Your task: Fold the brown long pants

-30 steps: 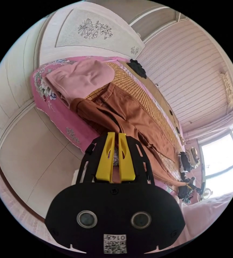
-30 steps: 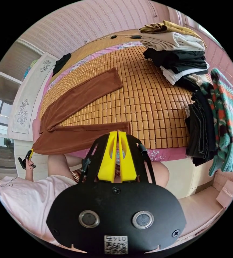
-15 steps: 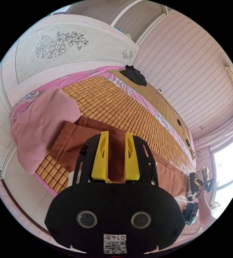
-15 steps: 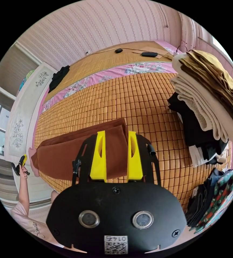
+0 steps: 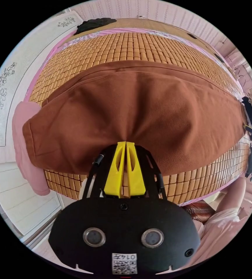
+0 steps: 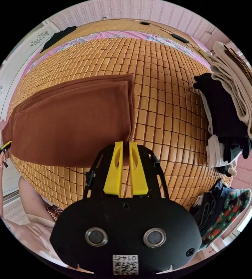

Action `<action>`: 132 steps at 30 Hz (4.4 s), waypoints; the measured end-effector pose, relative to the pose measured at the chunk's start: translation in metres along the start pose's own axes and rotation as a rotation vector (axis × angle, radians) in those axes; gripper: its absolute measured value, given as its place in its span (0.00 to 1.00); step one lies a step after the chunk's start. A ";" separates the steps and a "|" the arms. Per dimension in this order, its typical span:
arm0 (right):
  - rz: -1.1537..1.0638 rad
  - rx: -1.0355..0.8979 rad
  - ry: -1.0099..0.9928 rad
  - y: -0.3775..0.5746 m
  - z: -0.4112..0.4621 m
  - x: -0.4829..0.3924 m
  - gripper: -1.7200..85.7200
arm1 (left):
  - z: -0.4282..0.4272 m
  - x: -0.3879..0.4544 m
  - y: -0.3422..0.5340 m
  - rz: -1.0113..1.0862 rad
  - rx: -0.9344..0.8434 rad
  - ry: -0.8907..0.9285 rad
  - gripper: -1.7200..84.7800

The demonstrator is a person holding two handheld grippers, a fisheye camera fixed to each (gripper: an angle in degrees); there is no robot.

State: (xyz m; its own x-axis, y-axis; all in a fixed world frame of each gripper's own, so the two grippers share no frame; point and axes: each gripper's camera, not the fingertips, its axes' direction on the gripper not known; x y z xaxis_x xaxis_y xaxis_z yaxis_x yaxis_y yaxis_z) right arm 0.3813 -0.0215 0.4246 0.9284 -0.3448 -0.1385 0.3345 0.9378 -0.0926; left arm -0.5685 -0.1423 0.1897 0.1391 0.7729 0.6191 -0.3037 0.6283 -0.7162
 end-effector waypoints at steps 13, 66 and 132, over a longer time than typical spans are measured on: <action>0.025 -0.204 -0.023 0.192 0.003 0.030 0.06 | -0.051 0.073 0.049 0.313 -0.156 0.120 0.01; 0.033 -0.219 -0.014 0.150 -0.001 -0.108 0.01 | -0.066 0.198 0.013 0.423 0.178 0.147 0.03; -0.696 -0.075 0.035 -0.205 -0.023 -0.708 0.11 | -0.029 -0.054 0.289 -0.024 0.479 0.106 0.10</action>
State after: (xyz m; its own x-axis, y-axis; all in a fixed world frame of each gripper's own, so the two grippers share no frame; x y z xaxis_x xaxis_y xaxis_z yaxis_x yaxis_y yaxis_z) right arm -0.3488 0.0292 0.5191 0.4962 -0.8665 -0.0537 0.8363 0.4937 -0.2387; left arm -0.6365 0.0005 -0.0597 0.2384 0.7793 0.5795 -0.6956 0.5534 -0.4581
